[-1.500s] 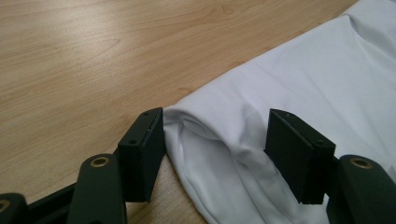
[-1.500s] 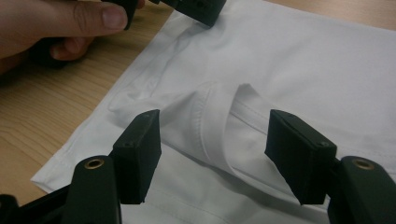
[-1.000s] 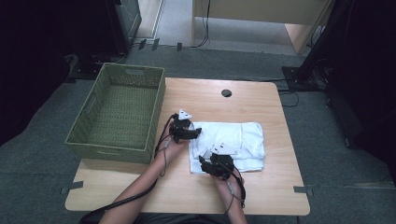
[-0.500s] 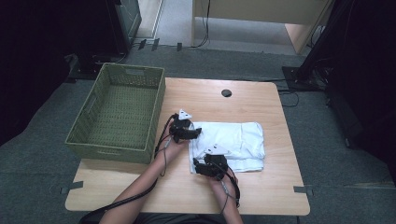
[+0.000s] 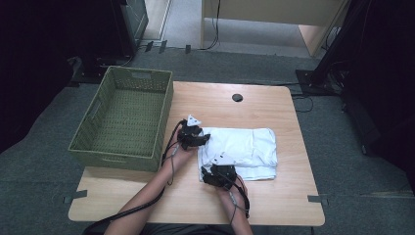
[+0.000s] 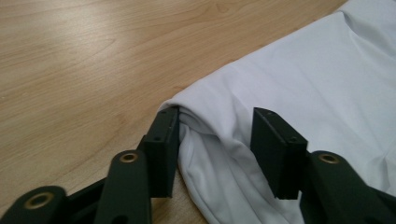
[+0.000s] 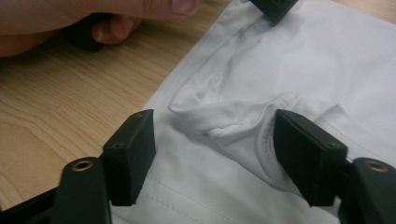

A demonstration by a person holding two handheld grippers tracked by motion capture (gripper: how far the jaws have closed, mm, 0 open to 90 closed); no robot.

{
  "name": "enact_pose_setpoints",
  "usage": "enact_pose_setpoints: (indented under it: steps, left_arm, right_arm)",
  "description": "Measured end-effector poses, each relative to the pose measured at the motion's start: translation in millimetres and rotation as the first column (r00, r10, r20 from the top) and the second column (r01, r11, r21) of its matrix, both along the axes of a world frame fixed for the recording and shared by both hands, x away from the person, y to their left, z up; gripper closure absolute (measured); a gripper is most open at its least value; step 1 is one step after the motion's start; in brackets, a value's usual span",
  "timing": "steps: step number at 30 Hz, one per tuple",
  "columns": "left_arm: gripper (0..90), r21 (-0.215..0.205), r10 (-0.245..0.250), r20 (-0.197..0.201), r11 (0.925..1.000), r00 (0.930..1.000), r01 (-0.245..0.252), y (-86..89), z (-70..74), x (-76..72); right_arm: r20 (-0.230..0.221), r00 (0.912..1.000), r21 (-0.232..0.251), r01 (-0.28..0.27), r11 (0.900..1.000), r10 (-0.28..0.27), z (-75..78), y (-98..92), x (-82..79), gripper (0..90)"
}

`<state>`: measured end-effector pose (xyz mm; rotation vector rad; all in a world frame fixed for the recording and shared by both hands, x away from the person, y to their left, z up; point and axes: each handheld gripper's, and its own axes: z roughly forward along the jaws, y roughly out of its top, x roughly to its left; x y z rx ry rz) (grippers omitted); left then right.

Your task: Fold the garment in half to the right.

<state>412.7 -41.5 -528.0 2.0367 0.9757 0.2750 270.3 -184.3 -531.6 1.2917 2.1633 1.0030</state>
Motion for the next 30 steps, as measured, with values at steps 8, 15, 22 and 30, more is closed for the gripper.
enact_pose_setpoints:
  steps: [8,15,22,30]
  left_arm:
    - [81.7,-0.048,-0.006,-0.051,0.9989,0.9987,0.004,6.1,-1.1,0.5]
    - [84.2,-0.064,0.067,-0.13,0.995,0.9892,-0.076,20.9,7.6,8.8]
    - [84.4,-0.089,0.092,-0.101,0.9909,0.9906,-0.101,27.5,28.0,1.9]
    - [84.2,-0.09,0.025,-0.1,0.9954,0.9947,-0.034,5.6,34.4,-1.9]
  right_arm:
    - [0.041,0.9989,-0.019,0.024,1.0,-0.023,0.5,-0.9,-1.8,73.5]
    - [-0.006,0.9999,0.025,0.014,1.0,-0.014,5.9,1.4,7.0,80.7]
    - [0.003,0.9985,0.124,-0.055,0.991,0.055,22.9,12.8,9.2,81.7]
    - [0.001,0.9998,0.135,-0.019,0.991,0.019,24.5,-5.9,3.5,81.5]
